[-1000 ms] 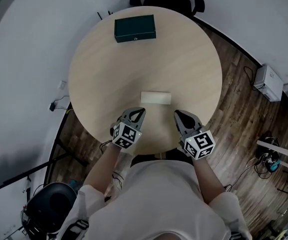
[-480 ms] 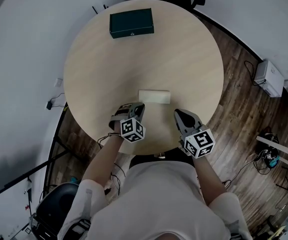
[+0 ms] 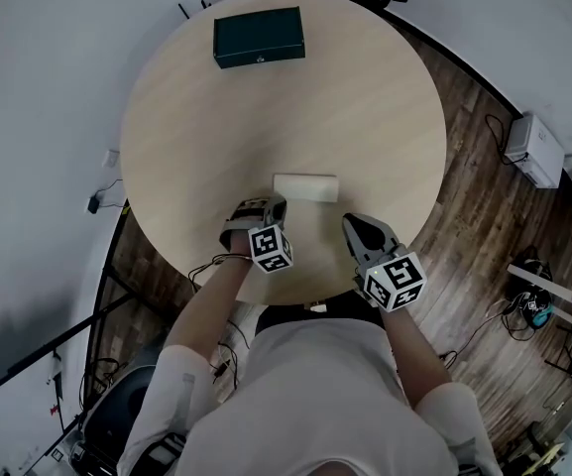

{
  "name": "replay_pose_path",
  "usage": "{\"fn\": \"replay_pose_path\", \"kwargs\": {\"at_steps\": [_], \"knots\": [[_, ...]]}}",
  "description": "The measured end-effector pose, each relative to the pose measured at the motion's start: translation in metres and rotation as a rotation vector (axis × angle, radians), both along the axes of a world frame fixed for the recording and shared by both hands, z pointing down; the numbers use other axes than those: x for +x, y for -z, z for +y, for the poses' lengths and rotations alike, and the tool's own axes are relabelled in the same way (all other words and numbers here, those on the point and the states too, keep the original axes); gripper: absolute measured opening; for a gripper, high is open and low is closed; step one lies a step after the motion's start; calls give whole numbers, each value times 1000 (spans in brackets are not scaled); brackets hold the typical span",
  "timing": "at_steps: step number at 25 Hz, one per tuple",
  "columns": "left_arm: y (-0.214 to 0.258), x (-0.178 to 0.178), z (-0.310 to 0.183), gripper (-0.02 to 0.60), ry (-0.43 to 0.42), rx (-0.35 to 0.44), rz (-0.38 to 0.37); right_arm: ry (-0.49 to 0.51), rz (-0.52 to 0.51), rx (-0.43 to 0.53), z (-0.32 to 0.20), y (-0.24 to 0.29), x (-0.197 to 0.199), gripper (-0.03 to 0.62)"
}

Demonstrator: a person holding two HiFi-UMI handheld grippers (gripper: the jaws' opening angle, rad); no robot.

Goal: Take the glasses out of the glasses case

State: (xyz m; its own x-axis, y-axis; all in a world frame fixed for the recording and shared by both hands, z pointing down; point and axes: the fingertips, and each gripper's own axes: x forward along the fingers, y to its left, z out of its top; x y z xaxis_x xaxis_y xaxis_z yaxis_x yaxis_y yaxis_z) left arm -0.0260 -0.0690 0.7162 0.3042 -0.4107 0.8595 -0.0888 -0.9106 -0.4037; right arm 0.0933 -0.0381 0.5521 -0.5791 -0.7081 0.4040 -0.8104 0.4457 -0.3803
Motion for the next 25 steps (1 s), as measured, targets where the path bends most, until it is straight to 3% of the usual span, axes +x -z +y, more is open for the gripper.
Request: {"fn": "replay_pose_path", "kwargs": {"at_steps": [11, 21, 25], "knots": [[-9, 0, -2, 8, 14, 47, -42, 3, 9, -23, -1, -8, 4, 12], [-6, 1, -5, 8, 51, 96, -26, 16, 5, -35, -3, -11, 0, 12], [-7, 0, -6, 8, 57, 84, -18, 114, 86, -10, -3, -17, -9, 14]]}}
